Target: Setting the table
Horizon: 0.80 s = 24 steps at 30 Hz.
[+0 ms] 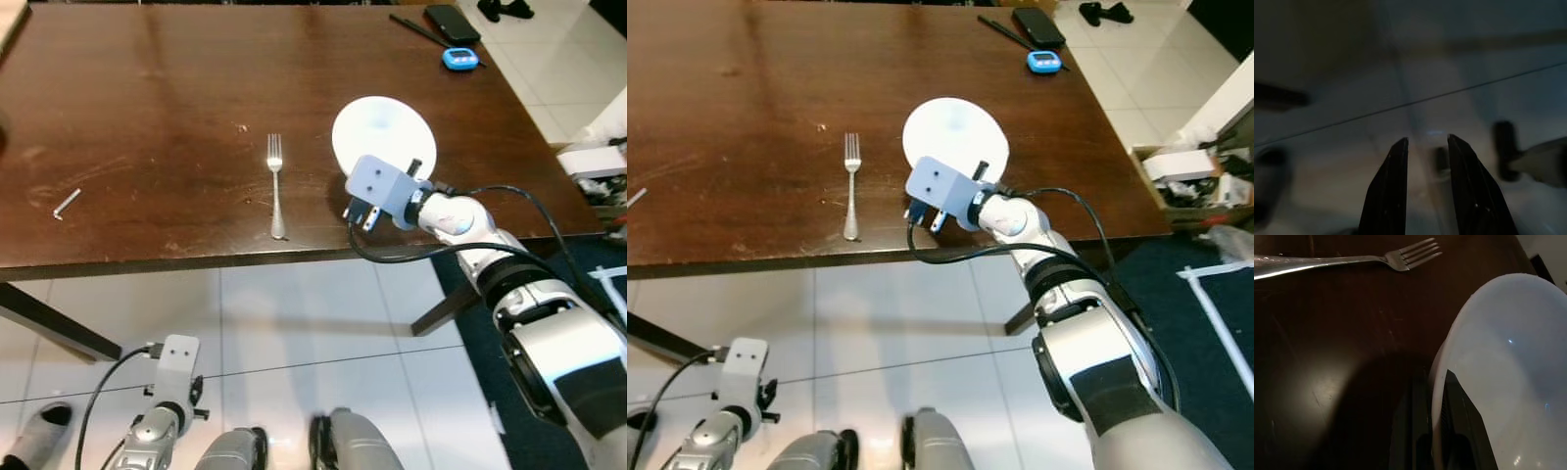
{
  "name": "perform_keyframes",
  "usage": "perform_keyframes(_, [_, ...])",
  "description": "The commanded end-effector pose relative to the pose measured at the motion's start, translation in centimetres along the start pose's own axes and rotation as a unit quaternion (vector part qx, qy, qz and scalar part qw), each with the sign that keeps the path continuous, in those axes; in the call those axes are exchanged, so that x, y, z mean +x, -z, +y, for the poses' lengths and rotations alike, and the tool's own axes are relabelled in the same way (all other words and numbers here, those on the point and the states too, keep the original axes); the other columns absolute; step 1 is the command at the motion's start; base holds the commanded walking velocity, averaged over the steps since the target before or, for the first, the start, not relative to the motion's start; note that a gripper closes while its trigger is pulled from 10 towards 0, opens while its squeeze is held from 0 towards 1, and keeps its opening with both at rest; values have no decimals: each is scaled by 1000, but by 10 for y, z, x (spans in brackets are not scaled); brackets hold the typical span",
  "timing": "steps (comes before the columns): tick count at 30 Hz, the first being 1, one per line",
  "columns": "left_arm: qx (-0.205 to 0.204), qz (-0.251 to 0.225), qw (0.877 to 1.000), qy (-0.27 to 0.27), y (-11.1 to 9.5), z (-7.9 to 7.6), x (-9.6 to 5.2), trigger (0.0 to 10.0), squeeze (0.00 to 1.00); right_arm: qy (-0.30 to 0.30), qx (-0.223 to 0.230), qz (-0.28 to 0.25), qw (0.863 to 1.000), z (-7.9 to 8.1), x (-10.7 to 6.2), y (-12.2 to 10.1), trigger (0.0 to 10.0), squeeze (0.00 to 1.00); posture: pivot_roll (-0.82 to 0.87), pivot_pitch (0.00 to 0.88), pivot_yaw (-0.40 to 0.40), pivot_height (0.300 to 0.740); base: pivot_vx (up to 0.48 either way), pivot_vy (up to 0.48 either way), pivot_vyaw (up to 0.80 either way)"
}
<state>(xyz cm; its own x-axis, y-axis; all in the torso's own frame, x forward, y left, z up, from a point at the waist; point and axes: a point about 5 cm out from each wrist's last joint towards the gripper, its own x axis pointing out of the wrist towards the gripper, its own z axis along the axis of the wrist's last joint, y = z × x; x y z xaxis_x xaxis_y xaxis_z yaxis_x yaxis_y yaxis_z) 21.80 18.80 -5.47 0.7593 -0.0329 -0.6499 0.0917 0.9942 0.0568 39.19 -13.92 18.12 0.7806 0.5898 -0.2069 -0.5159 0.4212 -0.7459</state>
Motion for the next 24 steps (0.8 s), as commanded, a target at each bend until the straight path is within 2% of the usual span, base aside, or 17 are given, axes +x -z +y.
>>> perform_keyframes(1, [-3,26,1000,1,13,0,-3,10000,0,3,2,-10,1000,-2,1,-4,10000,0,79,113,-24,740,0,0,0])
perform_keyframes(6, [2,25,1000,6,12,-1,-3,10000,0,6,3,-10,1000,-3,0,-3,10000,0,80,113,-21,740,0,0,0])
perform_keyframes(12, [9,25,1000,3,10,0,-2,10000,0,7,4,-10,1000,-2,0,-3,10000,0,80,111,-17,740,0,-480,0])
perform_keyframes(13, [-4,26,1000,-8,10,1,-2,10000,0,8,3,-10,1000,-3,0,-3,10000,0,80,109,-17,740,0,0,0])
perform_keyframes(24, [1,22,1000,-21,7,7,-1,10000,0,8,-3,-18,1000,-7,0,-7,10000,0,81,106,-20,740,0,0,0])
